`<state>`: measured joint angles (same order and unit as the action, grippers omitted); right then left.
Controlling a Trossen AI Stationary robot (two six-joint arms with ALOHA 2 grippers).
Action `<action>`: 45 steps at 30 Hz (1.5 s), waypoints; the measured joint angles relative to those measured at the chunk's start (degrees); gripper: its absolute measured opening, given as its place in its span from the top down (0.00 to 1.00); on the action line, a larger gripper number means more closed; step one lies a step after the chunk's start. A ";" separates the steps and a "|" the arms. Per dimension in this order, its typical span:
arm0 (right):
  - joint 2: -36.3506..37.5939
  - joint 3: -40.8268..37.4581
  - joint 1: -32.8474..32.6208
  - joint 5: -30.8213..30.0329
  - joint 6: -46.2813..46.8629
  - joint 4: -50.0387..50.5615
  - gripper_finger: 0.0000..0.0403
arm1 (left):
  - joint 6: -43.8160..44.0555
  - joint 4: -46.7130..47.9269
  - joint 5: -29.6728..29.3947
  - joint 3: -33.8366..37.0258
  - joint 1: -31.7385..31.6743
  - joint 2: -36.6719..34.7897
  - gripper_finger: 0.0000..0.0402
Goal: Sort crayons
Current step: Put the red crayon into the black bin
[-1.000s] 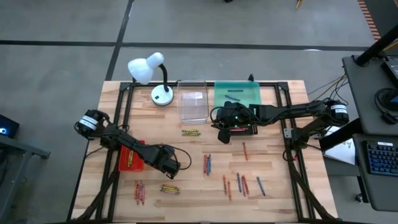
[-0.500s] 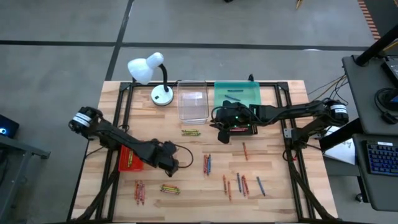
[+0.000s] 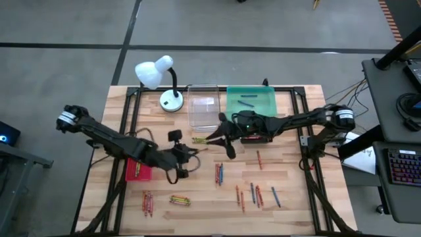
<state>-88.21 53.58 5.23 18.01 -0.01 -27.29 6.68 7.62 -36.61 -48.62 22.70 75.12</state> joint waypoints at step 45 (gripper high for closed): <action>-9.27 12.84 -2.69 1.46 0.39 -7.73 0.89 | -11.25 -57.27 -3.24 23.32 -1.22 -2.30 0.90</action>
<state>-97.49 66.42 2.54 19.48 0.37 -35.02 -4.57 -49.65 -39.85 -25.30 21.47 72.82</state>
